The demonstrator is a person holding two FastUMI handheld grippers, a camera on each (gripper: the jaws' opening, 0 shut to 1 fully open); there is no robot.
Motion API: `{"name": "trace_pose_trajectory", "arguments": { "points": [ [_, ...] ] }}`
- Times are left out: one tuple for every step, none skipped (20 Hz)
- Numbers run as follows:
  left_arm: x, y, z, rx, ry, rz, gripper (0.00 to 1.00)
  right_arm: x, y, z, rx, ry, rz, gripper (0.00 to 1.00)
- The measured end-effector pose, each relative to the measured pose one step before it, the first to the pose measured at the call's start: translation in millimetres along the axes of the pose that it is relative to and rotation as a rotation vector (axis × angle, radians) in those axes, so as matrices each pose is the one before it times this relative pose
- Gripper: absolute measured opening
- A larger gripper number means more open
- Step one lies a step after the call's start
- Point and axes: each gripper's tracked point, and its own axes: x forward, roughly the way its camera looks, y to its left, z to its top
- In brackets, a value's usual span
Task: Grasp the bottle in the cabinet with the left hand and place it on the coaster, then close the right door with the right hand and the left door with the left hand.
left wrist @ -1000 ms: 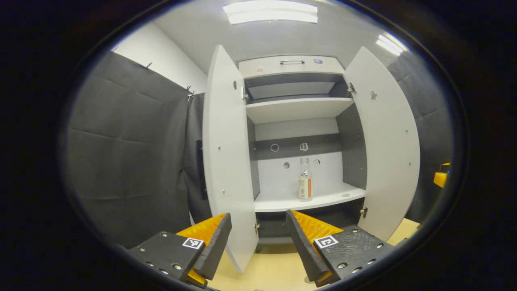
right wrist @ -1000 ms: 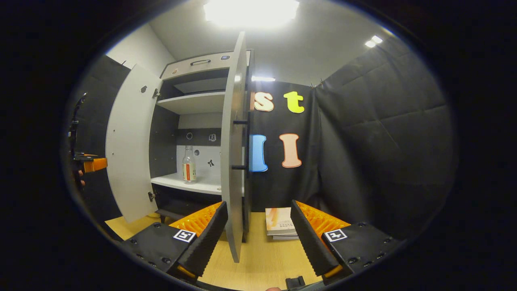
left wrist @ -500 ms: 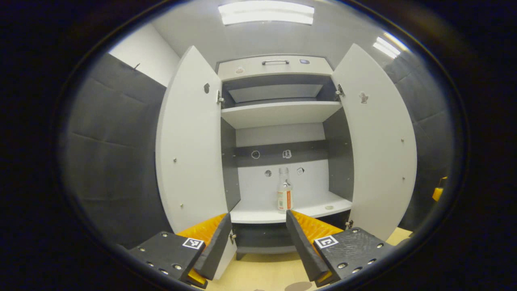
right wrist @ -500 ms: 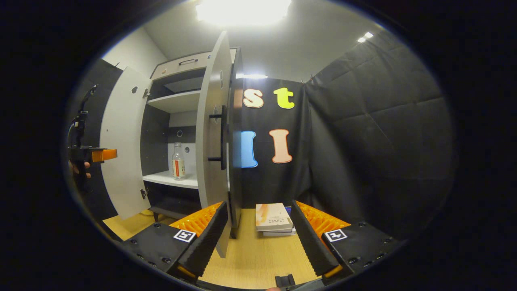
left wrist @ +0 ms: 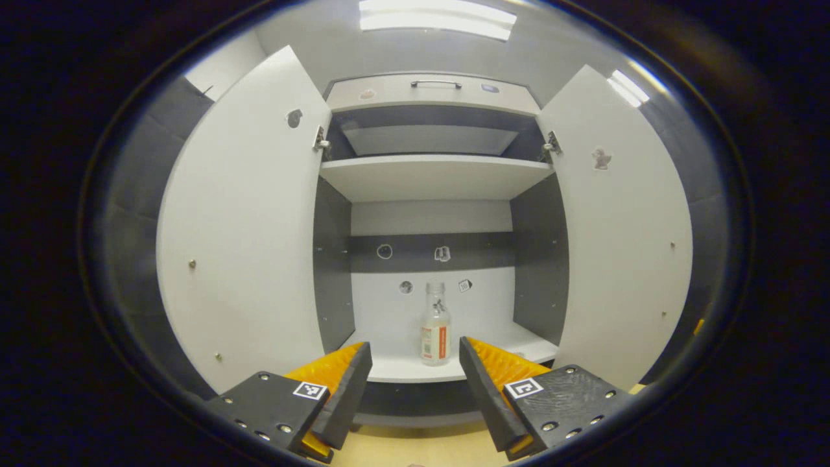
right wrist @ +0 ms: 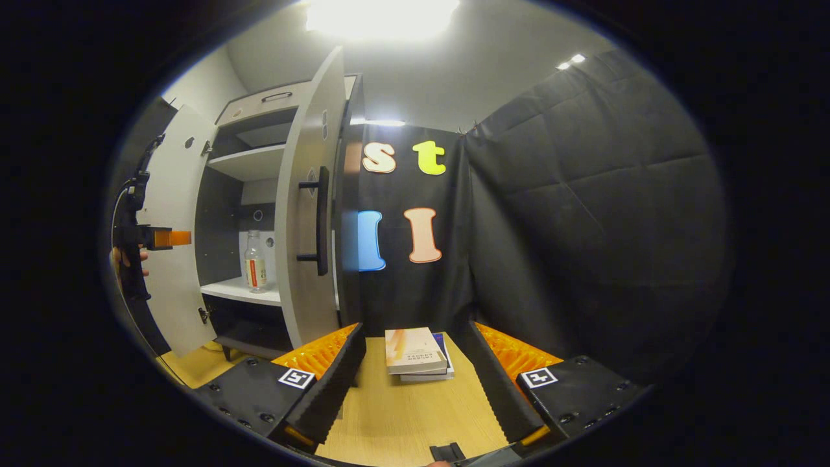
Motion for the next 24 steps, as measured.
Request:
{"name": "trace_pose_trajectory", "arguments": {
  "points": [
    [10.23,1.07,-0.84,-0.00193,0.00370,-0.00883,0.84,1.89,-0.15,-2.06,0.00213,0.00387,-0.01130,0.99],
    [10.30,0.76,1.49,-0.00235,-0.00010,-0.00832,0.85,2.60,1.16,-0.55,0.00100,0.00380,-0.01008,1.00],
    [7.91,-0.71,-1.43,-0.00090,0.00117,-0.00914,0.85,1.87,0.95,-0.69,-0.00086,0.00216,-0.01103,1.00],
    [8.88,0.61,0.14,-0.00110,0.00129,-0.00906,0.84,1.51,-0.15,-0.39,-0.00266,0.00047,-0.01376,0.99],
    [10.46,-0.75,-0.67,-0.00039,0.00115,-0.01014,0.84,1.24,-1.63,-0.63,-0.00229,-0.00131,-0.01493,0.99],
    [9.62,0.22,0.26,0.00001,-0.00024,-0.00586,0.85,1.58,-0.64,0.58,-0.00101,0.00020,-0.01500,0.99],
    [6.74,0.40,-0.76,0.00014,0.00035,-0.00453,0.85,0.85,-0.12,-1.39,-0.00074,0.00261,-0.01495,0.99],
    [8.61,-0.74,-0.93,-0.00220,0.00145,-0.00747,0.85,0.04,-0.97,-0.26,-0.00224,0.00226,-0.01641,0.99],
    [9.54,-0.37,-2.16,-0.00551,0.00303,-0.00887,0.85,0.97,-1.23,-2.03,-0.00268,0.00338,-0.01574,0.99],
    [9.73,-1.82,-0.56,-0.00758,0.00270,-0.01197,0.83,0.39,-1.17,-0.84,-0.00103,0.00409,-0.01511,0.99],
    [8.80,-1.42,-1.67,-0.00716,0.00205,-0.00984,0.83,0.65,-0.78,-1.65,0.00163,0.00269,-0.01360,0.99],
    [8.32,-0.84,-0.42,-0.00379,0.00028,-0.00871,0.83,0.60,-0.01,-0.26,0.00252,0.00247,-0.01218,0.99],
    [6.68,-0.75,-0.44,0.00072,-0.00130,-0.00587,0.84,0.50,-1.15,-0.97,0.00132,0.00259,-0.01256,0.99],
    [7.67,-0.17,0.53,0.00280,-0.00071,-0.00502,0.83,0.22,-1.20,-0.25,-0.00196,0.00192,-0.01365,1.00],
    [7.53,-1.27,-1.43,0.00366,0.00163,-0.00524,0.84,-0.37,-0.93,-1.57,-0.00393,0.00095,-0.01419,1.00],
    [7.16,-1.10,0.54,0.00377,0.00018,-0.00725,0.84,0.33,-1.25,-0.07,-0.00362,0.00195,-0.01256,1.00],
    [6.21,-0.44,-0.20,0.00211,-0.00202,-0.00490,0.84,-0.65,-1.04,-1.46,-0.00145,0.00213,-0.01077,1.00],
    [5.89,-1.03,0.27,-0.00209,-0.00196,-0.00666,0.85,0.35,0.19,0.93,0.00056,0.00116,-0.01087,0.99],
    [6.20,0.23,-0.14,-0.00562,-0.00236,-0.00625,0.85,0.42,-0.91,-0.23,0.00175,-0.00163,-0.01172,0.99],
    [8.14,1.19,-0.16,-0.00774,-0.00386,-0.00174,0.85,0.19,-0.19,0.58,0.00029,-0.00034,-0.01024,0.99],
    [9.16,1.49,-1.02,-0.00882,-0.00022,-0.00425,0.85,1.38,-0.12,-1.09,-0.00469,0.00127,-0.00717,0.99],
    [9.25,0.00,-0.52,-0.00722,0.00519,-0.00554,0.84,-0.55,-0.15,0.12,-0.00987,0.00081,-0.01076,0.99],
    [7.13,-0.81,-3.36,-0.00468,0.00579,-0.00511,0.84,0.69,-1.98,-0.35,-0.00965,-0.00054,-0.01270,0.96],
    [6.89,-0.33,-2.76,0.00058,0.00461,-0.00554,0.85,-0.26,-0.56,0.91,-0.00531,0.00092,-0.00998,0.96]
  ]
}}
